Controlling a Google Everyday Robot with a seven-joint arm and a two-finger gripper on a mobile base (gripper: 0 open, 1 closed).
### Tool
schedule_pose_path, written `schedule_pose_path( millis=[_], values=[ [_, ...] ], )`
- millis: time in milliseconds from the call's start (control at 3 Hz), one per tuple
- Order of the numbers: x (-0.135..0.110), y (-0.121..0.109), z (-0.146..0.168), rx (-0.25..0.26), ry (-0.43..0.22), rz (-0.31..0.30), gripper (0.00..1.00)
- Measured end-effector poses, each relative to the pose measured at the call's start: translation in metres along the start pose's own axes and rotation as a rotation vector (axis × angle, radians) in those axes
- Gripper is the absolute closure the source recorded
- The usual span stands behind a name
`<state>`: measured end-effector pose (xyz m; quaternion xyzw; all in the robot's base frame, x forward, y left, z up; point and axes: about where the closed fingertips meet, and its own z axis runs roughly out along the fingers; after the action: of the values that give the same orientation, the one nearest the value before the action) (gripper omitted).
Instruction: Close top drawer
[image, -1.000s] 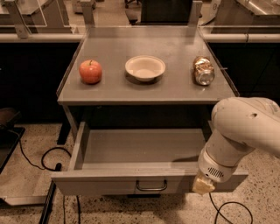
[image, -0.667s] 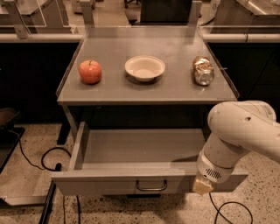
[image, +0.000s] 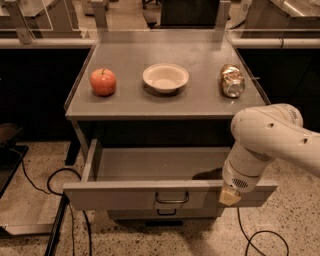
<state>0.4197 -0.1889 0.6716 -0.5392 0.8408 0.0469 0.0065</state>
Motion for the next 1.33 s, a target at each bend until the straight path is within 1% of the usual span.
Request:
schedule_pose_path(
  millis=[333,667,1000,1333],
  values=[
    [0.000,0.000,0.000,0.000,0.000,0.000,1.00],
    [-0.002,-0.011,0.000,0.019,-0.006,0.020,1.00],
    [-0.011,-0.037,-0.003,0.068,-0.014,0.047,1.00],
    [-0.011,-0.037,-0.003,0.068,-0.014,0.047,0.80]
  ],
)
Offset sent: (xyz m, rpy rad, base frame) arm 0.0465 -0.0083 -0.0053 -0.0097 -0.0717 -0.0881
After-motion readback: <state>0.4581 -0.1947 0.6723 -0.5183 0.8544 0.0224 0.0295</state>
